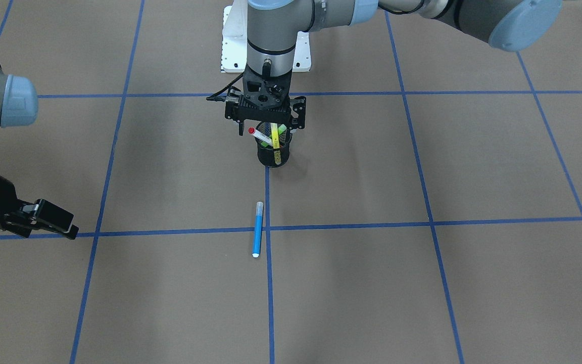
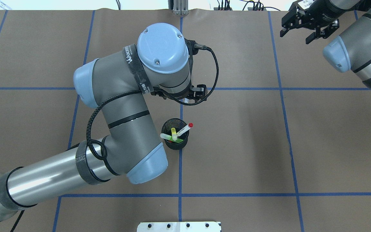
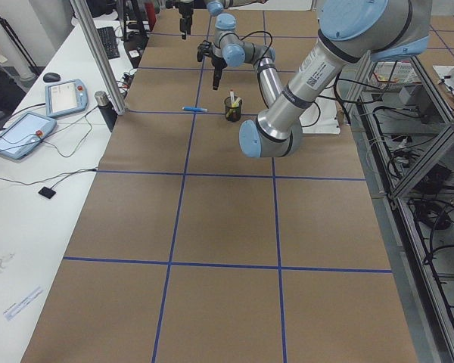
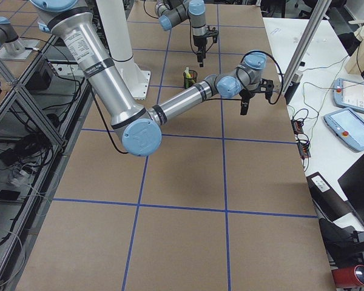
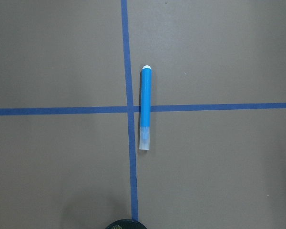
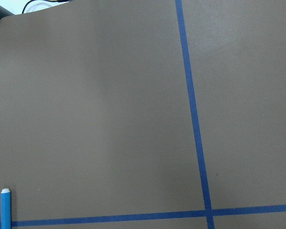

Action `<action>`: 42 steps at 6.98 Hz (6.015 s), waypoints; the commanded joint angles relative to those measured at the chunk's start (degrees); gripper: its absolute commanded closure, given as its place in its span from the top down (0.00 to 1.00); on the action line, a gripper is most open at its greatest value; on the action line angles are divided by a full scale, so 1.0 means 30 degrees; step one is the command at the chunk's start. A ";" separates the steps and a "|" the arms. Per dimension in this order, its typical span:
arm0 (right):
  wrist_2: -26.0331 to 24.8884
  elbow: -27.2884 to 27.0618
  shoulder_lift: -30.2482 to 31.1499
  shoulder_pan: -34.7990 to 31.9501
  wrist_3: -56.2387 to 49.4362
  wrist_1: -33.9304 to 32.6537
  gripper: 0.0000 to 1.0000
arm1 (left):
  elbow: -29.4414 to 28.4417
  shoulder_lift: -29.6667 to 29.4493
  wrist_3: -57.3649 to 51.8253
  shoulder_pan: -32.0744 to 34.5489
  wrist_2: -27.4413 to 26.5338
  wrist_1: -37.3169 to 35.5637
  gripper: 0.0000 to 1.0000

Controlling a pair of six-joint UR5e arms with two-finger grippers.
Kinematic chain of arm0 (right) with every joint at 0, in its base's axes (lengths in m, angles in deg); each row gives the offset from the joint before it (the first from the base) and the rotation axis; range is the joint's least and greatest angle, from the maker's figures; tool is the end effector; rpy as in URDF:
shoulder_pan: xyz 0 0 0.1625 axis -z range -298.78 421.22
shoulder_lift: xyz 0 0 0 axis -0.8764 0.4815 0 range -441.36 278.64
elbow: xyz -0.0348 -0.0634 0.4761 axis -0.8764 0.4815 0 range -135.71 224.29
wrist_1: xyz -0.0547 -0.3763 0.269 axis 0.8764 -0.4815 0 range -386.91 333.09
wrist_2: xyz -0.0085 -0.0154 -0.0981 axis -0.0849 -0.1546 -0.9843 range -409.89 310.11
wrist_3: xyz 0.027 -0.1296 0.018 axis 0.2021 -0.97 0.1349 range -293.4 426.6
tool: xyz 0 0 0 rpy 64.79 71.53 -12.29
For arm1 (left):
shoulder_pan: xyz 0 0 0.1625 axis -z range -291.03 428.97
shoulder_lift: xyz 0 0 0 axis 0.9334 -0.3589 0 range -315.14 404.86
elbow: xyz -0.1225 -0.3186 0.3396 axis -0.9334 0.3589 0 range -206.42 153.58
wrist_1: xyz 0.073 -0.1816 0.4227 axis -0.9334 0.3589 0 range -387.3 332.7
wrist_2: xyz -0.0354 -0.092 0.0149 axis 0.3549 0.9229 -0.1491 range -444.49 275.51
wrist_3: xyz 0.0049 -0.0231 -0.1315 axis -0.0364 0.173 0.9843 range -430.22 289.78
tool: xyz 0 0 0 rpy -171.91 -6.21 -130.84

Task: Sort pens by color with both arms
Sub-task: 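Lower the left gripper into the cup and grasp the red-capped marker, then lift the red-capped marker out of the cup with the left gripper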

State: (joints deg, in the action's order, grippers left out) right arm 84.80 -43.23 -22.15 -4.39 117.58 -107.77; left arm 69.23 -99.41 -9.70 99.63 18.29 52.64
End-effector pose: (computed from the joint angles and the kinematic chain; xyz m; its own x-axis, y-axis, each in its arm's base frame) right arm -0.2849 -0.7232 0.3793 0.5511 0.1316 0.8240 -0.1593 0.9859 -0.0510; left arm 0.6167 -0.4862 0.0653 0.6560 0.1691 -0.7356 0.0334 0.9671 0.2521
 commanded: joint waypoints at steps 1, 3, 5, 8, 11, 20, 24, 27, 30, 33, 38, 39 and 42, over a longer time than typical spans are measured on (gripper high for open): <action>-0.0043 0.0051 -0.0020 0.0012 0.0000 0.0000 0.99 | -0.0444 -0.0946 -0.0339 -0.1657 -0.1814 -0.1411 0.98; -0.0072 0.0110 -0.0020 0.0100 0.0000 0.0000 0.99 | -0.1438 -0.2002 -0.0368 -0.1988 -0.2324 -0.2759 0.95; -0.0101 0.0110 0.0009 0.0129 0.0000 0.0029 0.99 | -0.2554 -0.2534 -0.1154 -0.1990 -0.2502 -0.3175 0.95; -0.0072 0.0081 0.0009 0.0129 0.0000 0.0029 0.99 | -0.3201 -0.2652 -0.1628 -0.1990 -0.2854 -0.3207 0.95; -0.0102 0.0110 0.0009 0.0246 0.0000 0.0029 0.99 | -0.3814 -0.2827 -0.1628 -0.2078 -0.2941 -0.3266 0.90; -0.0160 0.0198 -0.0049 0.0422 0.0000 0.0029 0.99 | -0.4930 -0.3355 -0.2448 -0.2927 -0.3586 -0.4643 0.67; -0.0160 0.0198 -0.0049 0.0451 0.0000 0.0029 0.99 | -0.5077 -0.3326 -0.2448 -0.2956 -0.3615 -0.4643 0.47; -0.0160 0.0198 -0.0079 0.0422 0.0029 0.0029 0.99 | -0.5077 -0.3326 -0.2448 -0.2956 -0.3674 -0.4643 0.28; -0.0102 0.0140 -0.0108 0.0422 0.0058 0.0029 0.99 | -0.4902 -0.3385 -0.2594 -0.2927 -0.3703 -0.4701 0.23; -0.0073 0.0139 -0.0108 0.0422 0.0146 0.0029 0.99 | -0.3997 -0.3619 -0.3091 -0.2607 -0.3645 -0.4848 0.22; -0.0102 0.0081 -0.0166 0.0452 0.0234 0.0029 0.99 | -0.1007 -0.4174 -0.3796 0.0285 -0.2218 -0.6167 0.20; -0.0131 0.0052 -0.0138 0.0481 0.0234 0.0029 0.99 | -0.1208 -0.4205 -0.3767 0.1194 -0.1832 -0.5963 0.20; -0.0306 -0.0153 -0.0050 0.0539 0.0293 0.0058 0.99 | -0.7657 -0.4176 -0.3563 0.3805 0.1300 0.0107 0.19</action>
State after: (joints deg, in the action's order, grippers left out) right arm 84.13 -43.51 -22.43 -2.84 118.42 -107.67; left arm 54.96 -111.93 -20.80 108.35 18.91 44.64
